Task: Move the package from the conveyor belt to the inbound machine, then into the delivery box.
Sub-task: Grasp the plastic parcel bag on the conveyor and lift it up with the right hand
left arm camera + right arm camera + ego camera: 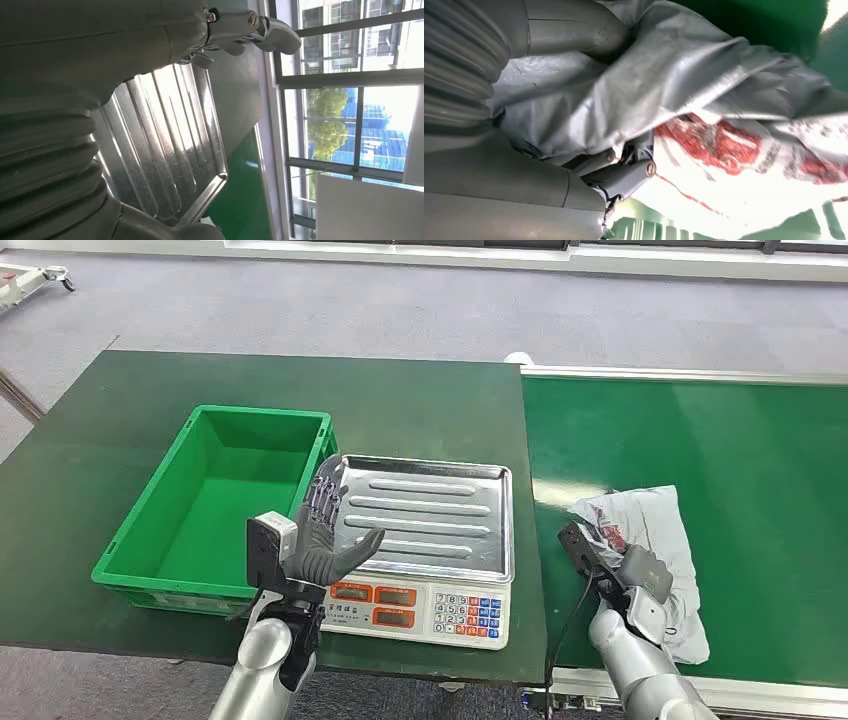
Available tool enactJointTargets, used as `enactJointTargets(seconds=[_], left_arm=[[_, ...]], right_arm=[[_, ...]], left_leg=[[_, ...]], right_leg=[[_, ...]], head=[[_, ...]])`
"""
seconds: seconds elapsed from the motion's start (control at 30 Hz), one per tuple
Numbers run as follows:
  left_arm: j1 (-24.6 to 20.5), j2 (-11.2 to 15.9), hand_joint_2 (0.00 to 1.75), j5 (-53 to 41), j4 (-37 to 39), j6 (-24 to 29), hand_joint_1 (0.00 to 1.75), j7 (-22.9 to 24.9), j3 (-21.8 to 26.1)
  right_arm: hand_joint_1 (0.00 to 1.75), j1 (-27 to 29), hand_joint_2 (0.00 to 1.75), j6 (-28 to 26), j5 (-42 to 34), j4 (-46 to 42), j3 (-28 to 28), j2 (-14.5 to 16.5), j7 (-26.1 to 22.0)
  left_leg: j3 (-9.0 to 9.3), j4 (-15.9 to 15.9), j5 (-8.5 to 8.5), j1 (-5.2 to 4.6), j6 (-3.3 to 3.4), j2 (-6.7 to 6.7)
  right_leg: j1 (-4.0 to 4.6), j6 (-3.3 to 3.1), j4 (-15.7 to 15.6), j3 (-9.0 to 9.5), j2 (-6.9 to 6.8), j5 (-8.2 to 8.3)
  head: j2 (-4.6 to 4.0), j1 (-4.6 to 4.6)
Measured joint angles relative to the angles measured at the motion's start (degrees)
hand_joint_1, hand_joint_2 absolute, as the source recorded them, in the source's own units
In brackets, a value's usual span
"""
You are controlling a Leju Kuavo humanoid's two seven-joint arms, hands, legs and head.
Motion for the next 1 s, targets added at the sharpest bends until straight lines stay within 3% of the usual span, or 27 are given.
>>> enactJointTargets(seconds=[0.2,0.6,1.0], left_arm=[[0.1,0.0,1.75,-0.1,-0.1,0.0,0.0,-0.3,0.2],[0.9,-0.1,1.75,-0.9,-0.2,0.0,0.0,-2.1,0.9],[1.1,-0.2,1.75,-1.0,-0.6,0.1,0.0,-2.2,1.3]], right_arm=[[1.75,0.8,1.75,0.0,1.4,-5.4,0.1,0.0,-0.7],[1.75,3.8,1.75,2.5,1.3,-28.1,5.0,-1.9,-2.7],[1.75,4.6,1.75,2.7,1.1,-34.0,6.6,-2.4,-2.5]], left_leg=[[-0.17,0.0,0.01,0.0,0.0,-0.03],[-0.37,0.0,0.0,0.0,0.0,-0.02],[-0.42,0.0,0.0,0.0,0.0,-0.05]], right_leg=[[-0.02,0.0,0.0,-0.16,0.0,0.0],[-0.04,0.01,0.0,-0.39,0.02,0.0],[-0.05,0.01,0.0,-0.41,0.01,0.0]], head=[[0.0,0.01],[0.0,0.01],[0.0,0.0]])
